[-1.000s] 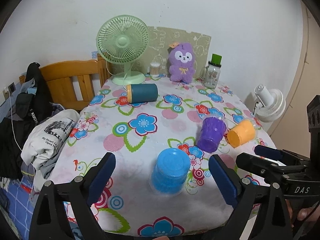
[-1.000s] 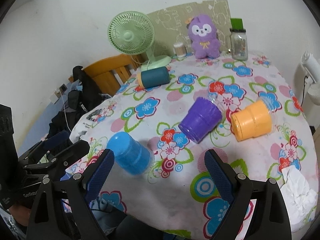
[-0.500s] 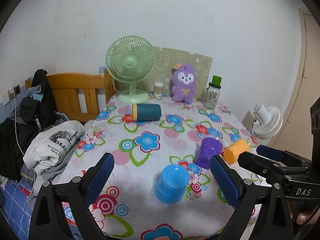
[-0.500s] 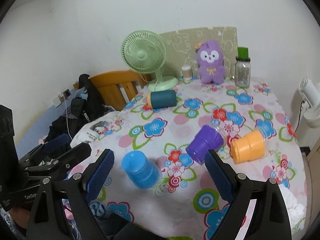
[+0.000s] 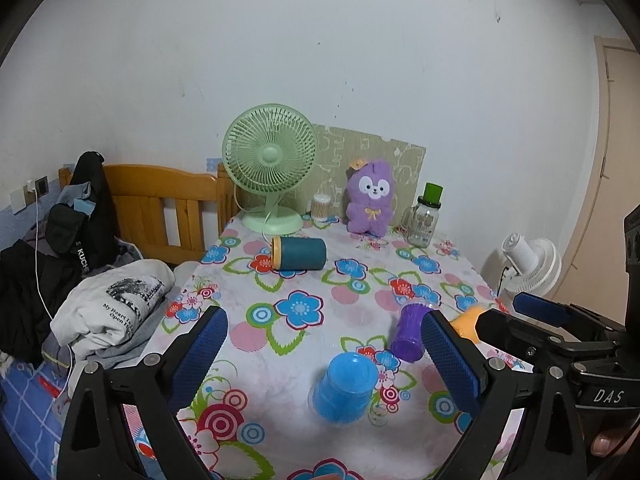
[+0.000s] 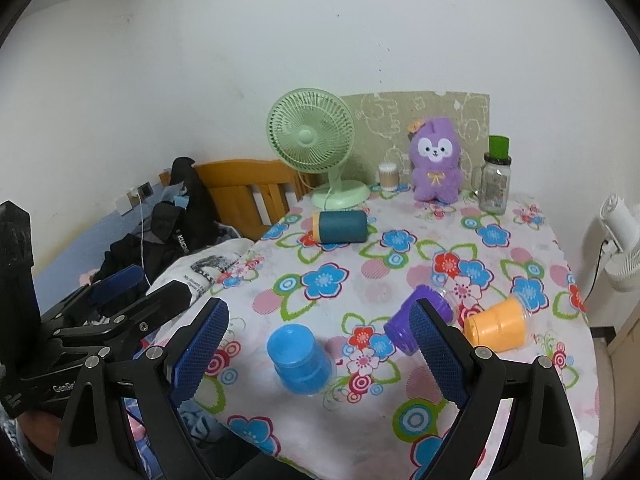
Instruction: Flip cup upside down
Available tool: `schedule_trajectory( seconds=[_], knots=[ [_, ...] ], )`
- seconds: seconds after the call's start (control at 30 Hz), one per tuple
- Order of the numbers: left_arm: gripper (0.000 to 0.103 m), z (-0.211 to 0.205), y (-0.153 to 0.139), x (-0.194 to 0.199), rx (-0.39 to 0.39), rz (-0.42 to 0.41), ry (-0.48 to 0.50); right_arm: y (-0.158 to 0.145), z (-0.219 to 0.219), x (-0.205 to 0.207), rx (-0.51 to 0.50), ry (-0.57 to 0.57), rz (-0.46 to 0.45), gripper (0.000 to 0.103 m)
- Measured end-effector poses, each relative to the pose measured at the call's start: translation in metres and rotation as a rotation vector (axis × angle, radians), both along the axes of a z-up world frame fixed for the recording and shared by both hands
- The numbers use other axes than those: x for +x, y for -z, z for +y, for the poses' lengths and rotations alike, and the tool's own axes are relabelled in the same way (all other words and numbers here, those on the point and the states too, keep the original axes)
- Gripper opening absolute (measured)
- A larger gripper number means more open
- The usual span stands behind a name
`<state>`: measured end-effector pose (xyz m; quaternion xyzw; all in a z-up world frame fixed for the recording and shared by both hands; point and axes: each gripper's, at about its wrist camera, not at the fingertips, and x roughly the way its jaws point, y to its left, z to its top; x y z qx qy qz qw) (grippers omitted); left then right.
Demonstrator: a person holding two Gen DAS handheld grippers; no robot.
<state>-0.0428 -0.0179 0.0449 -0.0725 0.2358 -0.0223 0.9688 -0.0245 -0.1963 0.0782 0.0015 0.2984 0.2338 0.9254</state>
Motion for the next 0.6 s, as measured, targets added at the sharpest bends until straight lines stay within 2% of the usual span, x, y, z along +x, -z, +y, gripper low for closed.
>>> schedule_trajectory(
  seconds=[0.6],
  knots=[
    [0.099, 0.007, -0.021, -0.017, 0.005, -0.109, -0.02, -0.024, 0.01, -0.017, -0.005, -0.02, -0.101, 0.093]
  ],
)
